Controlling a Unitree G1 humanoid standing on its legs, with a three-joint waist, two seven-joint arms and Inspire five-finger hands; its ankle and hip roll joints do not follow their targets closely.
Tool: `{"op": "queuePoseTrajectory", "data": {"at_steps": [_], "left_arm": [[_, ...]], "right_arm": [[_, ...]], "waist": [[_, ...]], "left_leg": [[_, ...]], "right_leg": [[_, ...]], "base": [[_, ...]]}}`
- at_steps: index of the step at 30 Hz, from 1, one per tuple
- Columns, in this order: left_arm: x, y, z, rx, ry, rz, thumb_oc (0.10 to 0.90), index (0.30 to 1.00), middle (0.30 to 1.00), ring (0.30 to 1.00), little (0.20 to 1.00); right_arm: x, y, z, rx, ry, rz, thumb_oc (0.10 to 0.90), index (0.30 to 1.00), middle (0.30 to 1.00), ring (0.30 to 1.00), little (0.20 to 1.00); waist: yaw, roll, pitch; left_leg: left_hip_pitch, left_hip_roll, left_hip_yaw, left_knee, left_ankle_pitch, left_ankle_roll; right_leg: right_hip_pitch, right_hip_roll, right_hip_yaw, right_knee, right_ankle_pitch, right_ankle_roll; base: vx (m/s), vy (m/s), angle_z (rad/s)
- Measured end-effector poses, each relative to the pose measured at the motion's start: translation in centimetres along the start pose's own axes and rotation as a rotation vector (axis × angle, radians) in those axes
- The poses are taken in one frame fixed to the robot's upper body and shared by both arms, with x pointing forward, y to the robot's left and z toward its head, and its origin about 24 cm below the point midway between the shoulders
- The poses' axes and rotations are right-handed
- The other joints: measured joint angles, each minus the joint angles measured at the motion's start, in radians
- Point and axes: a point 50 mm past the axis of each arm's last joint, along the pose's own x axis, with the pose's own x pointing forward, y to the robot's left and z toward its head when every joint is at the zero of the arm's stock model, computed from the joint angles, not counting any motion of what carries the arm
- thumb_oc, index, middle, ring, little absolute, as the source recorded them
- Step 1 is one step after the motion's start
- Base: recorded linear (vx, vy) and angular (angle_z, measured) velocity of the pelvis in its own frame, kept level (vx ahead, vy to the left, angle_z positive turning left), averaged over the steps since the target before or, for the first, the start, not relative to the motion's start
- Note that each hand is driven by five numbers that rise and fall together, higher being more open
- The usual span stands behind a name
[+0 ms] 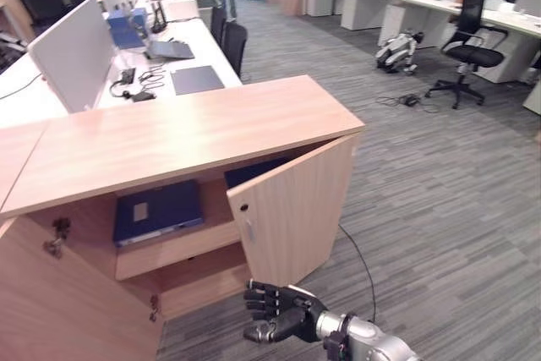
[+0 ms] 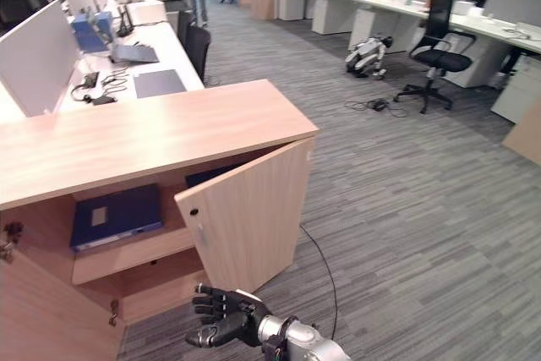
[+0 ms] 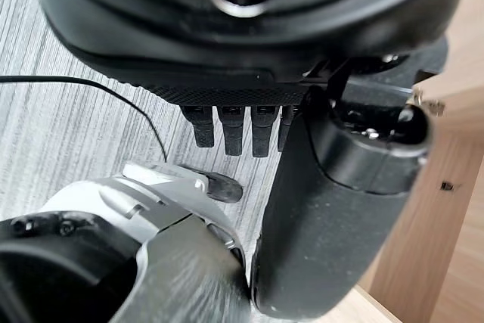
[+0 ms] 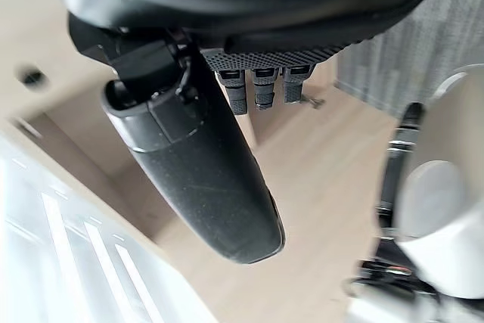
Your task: Put the empty folder in the office cabinet
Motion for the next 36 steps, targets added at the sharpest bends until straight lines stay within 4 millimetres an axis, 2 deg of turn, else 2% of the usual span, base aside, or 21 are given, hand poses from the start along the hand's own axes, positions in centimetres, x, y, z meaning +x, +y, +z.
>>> {"op": "queuePoseTrajectory", "data": {"at_steps": [3, 6, 8, 9, 11, 12, 13, 14, 15, 16, 17, 18, 19, 20, 21, 22, 23, 27, 31, 33, 36], "left_arm": [[-0.1, 0.4, 1.1, 0.01, -0.03, 0.007, 0.8, 0.9, 0.9, 0.9, 0.9], [-0.1, 0.3, 1.4, -0.008, -0.045, -0.003, 0.8, 0.9, 0.9, 0.9, 0.9], [0.0, -0.4, 1.7, 0.009, -0.053, -0.022, 0.8, 0.9, 0.9, 0.9, 0.9], [0.1, -0.9, 1.8, 0.009, -0.055, -0.034, 0.8, 0.9, 0.9, 0.9, 0.9], [0.1, -1.4, 2.0, 0.011, -0.062, -0.048, 0.8, 0.9, 0.9, 0.9, 0.9], [0.1, -1.5, 2.3, 0.034, -0.072, -0.047, 0.8, 0.9, 0.9, 0.9, 0.9], [0.1, -1.4, 2.6, 0.047, -0.083, -0.043, 0.8, 0.9, 0.9, 0.9, 0.9], [0.0, -1.2, 3.0, 0.055, -0.095, -0.04, 0.8, 0.9, 0.9, 0.9, 0.9], [0.0, -0.8, 3.6, 0.063, -0.118, -0.022, 0.8, 0.9, 0.9, 0.9, 0.9], [-0.1, -0.6, 3.7, 0.064, -0.123, -0.014, 0.8, 0.9, 0.9, 0.9, 0.9], [-0.1, -0.4, 3.9, 0.066, -0.126, -0.004, 0.8, 0.9, 0.9, 0.9, 0.9], [-0.1, 0.0, 4.0, 0.072, -0.128, 0.008, 0.8, 0.9, 0.9, 0.9, 0.9], [-0.2, 0.2, 4.2, 0.08, -0.13, 0.016, 0.8, 0.9, 0.9, 0.9, 0.9], [-0.2, 0.6, 4.3, 0.115, -0.111, 0.039, 0.8, 0.9, 0.9, 0.9, 0.9], [-0.2, 0.3, 4.7, 0.137, -0.11, 0.037, 0.8, 0.9, 0.9, 0.9, 0.9], [-0.2, 0.1, 4.8, 0.163, -0.122, 0.02, 0.8, 0.9, 0.9, 0.9, 0.9], [-0.2, 0.2, 4.8, 0.165, -0.131, 0.011, 0.8, 0.9, 0.9, 0.9, 0.9], [-0.1, 0.5, 3.1, 0.191, -0.072, 0.015, 0.8, 0.9, 0.9, 0.9, 0.9], [0.0, -0.6, 3.0, 0.23, -0.082, -0.022, 0.8, 0.9, 0.9, 0.9, 0.9], [0.0, -1.0, 3.6, 0.23, -0.1, -0.04, 0.8, 0.9, 0.9, 0.9, 0.9], [-0.1, 0.0, 3.3, 0.173, -0.096, -0.029, 0.8, 0.9, 0.9, 0.9, 0.9]], "right_arm": [[0.0, 0.1, -0.3, 0.003, 0.023, 0.004, 0.8, 0.9, 0.9, 0.9, 0.9], [-0.1, -0.4, -0.4, 0.016, 0.022, -0.019, 0.8, 0.9, 0.9, 0.9, 0.9], [-0.2, -1.3, -0.6, 0.043, 0.019, -0.063, 0.8, 0.9, 0.9, 0.9, 0.9], [-0.4, -2.3, -0.9, 0.067, 0.019, -0.119, 0.8, 0.9, 0.9, 0.9, 0.9], [-0.9, -3.5, -1.5, 0.086, 0.028, -0.188, 0.8, 0.9, 0.9, 0.9, 0.9], [-1.6, -4.6, -2.6, 0.11, 0.041, -0.267, 0.8, 0.9, 0.9, 0.9, 0.9], [-1.9, -5.1, -3.2, 0.124, 0.056, -0.31, 0.8, 0.9, 0.9, 0.9, 0.9], [-2.3, -5.6, -3.7, 0.125, 0.072, -0.344, 0.8, 0.9, 0.9, 0.9, 0.9], [-3.2, -6.7, -5.1, 0.17, 0.099, -0.433, 0.8, 0.9, 0.9, 0.9, 0.9], [-3.9, -7.3, -6.0, 0.198, 0.117, -0.488, 0.8, 0.9, 0.9, 0.9, 0.9], [-4.9, -8.0, -7.2, 0.258, 0.124, -0.562, 0.8, 0.9, 0.9, 0.9, 0.9], [-6.4, -8.9, -8.3, 0.294, 0.16, -0.663, 0.8, 0.9, 0.9, 0.9, 0.9], [-7.3, -9.3, -9.0, 0.31, 0.171, -0.714, 0.8, 0.9, 0.9, 0.9, 0.9], [-9.0, -9.8, -11.2, 0.427, 0.201, -0.83, 0.8, 0.9, 0.9, 0.9, 0.9], [-9.6, -9.9, -11.8, 0.461, 0.229, -0.875, 0.8, 0.9, 0.9, 0.9, 0.9], [-11.6, -9.3, -14.3, 0.521, 0.337, -0.946, 0.8, 0.9, 0.9, 0.9, 0.9], [-12.3, -8.9, -15.2, 0.567, 0.37, -0.977, 0.8, 0.9, 0.9, 0.9, 0.9], [-12.5, -8.6, -15.8, 0.564, 0.394, -0.99, 0.8, 0.9, 0.9, 0.9, 0.9], [-12.5, -8.3, -16.1, 0.544, 0.42, -0.98, 0.8, 0.9, 0.9, 0.9, 0.9], [-12.6, -8.0, -16.5, 0.533, 0.451, -0.965, 0.8, 0.9, 0.9, 0.9, 0.9], [-13.0, -8.1, -16.5, 0.474, 0.477, -0.942, 0.8, 0.9, 0.9, 0.9, 0.9]], "waist": [[0.016, -0.046, 0.006], [0.024, -0.067, 0.009], [0.033, -0.06, 0.014], [0.038, -0.043, 0.032], [0.038, -0.033, 0.046], [0.033, -0.014, 0.063], [0.028, -0.01, 0.065], [0.031, -0.015, 0.07], [0.025, -0.024, 0.082], [0.02, -0.022, 0.086], [0.0, -0.018, 0.088], [-0.014, -0.025, 0.096], [-0.016, -0.038, 0.098], [-0.041, -0.051, 0.097], [-0.051, -0.056, 0.095], [-0.029, -0.069, 0.089], [-0.012, -0.076, 0.087], [-0.016, -0.076, 0.084], [-0.011, -0.079, 0.081], [0.015, -0.087, 0.073], [0.043, -0.077, 0.081]], "left_leg": [[-0.003, -0.027, -0.021, 0.0, -0.007, 0.012], [-0.01, -0.055, -0.051, 0.0, -0.012, 0.028], [-0.008, -0.068, -0.077, 0.0, -0.021, 0.044], [0.003, -0.079, -0.1, 0.0, -0.024, 0.061], [0.022, -0.093, -0.118, 0.0, -0.029, 0.079], [0.039, -0.107, -0.172, 0.001, -0.026, 0.103], [0.035, -0.114, -0.193, 0.001, -0.026, 0.104], [0.033, -0.12, -0.209, 0.0, -0.025, 0.107], [0.03, -0.128, -0.242, 0.004, -0.022, 0.114], [0.026, -0.127, -0.26, 0.004, -0.017, 0.118], [0.018, -0.121, -0.292, 0.005, -0.013, 0.115], [0.012, -0.125, -0.322, 0.003, -0.01, 0.108], [0.002, -0.132, -0.325, 0.004, -0.01, 0.107], [-0.001, -0.144, -0.401, 0.001, -0.007, 0.093], [0.001, -0.149, -0.426, 0.001, -0.005, 0.092], [0.001, -0.153, -0.432, 0.001, -0.007, 0.09], [-0.003, -0.156, -0.443, 0.001, -0.01, 0.081], [-0.019, -0.144, -0.496, 0.001, -0.013, 0.038], [-0.021, -0.137, -0.569, 0.002, -0.006, 0.009], [-0.042, -0.134, -0.638, 0.005, 0.004, -0.015], [-0.056, -0.132, -0.683, 0.016, 0.024, -0.038]], "right_leg": [[0.0, -0.026, -0.022, 0.026, -0.013, 0.02], [0.0, -0.064, -0.045, 0.068, -0.023, 0.04], [-0.009, -0.088, -0.058, 0.13, -0.046, 0.044], [-0.026, -0.134, -0.057, 0.242, -0.056, 0.043], [-0.048, -0.179, -0.034, 0.363, -0.056, 0.042], [-0.08, -0.217, -0.003, 0.472, -0.086, 0.038], [-0.088, -0.215, 0.028, 0.461, -0.117, 0.042], [-0.101, -0.211, 0.053, 0.441, -0.127, 0.045], [-0.12, -0.159, 0.147, 0.36, -0.134, 0.037], [-0.133, -0.123, 0.199, 0.322, -0.135, 0.035], [-0.146, -0.053, 0.298, 0.267, -0.141, 0.026], [-0.178, 0.0, 0.336, 0.232, -0.141, 0.019], [-0.194, 0.017, 0.362, 0.217, -0.137, 0.02], [-0.17, 0.069, 0.388, 0.136, -0.116, -0.006], [-0.146, 0.076, 0.385, 0.105, -0.097, -0.034], [-0.13, 0.067, 0.355, 0.082, -0.046, -0.049], [-0.114, 0.067, 0.332, 0.057, -0.009, -0.059], [-0.048, 0.093, 0.266, -0.056, 0.037, -0.084], [-0.015, 0.105, 0.175, -0.057, 0.005, -0.097], [-0.01, 0.116, 0.103, -0.056, -0.019, -0.108], [-0.003, 0.134, 0.057, -0.057, -0.041, -0.105]], "base": [[-0.01, 0.099, 0.22], [0.0, 0.173, 0.34], [0.01, 0.212, 0.5], [0.01, 0.136, 0.68], [0.0, 0.057, 0.72], [0.0, -0.054, 0.83], [0.0, -0.054, 0.84], [-0.02, -0.083, 0.7], [-0.01, -0.057, 0.56], [0.01, -0.094, 0.74], [0.05, -0.127, 0.83], [0.09, -0.184, 0.78], [0.11, -0.201, 1.12], [0.11, -0.187, 1.26], [0.1, -0.182, 1.6], [0.1, -0.192, 1.05], [0.09, -0.175, 0.6], [0.08, -0.189, 0.42], [0.02, -0.181, 0.77], [0.02, -0.28, 0.86], [-0.05, -0.201, 0.59]]}}
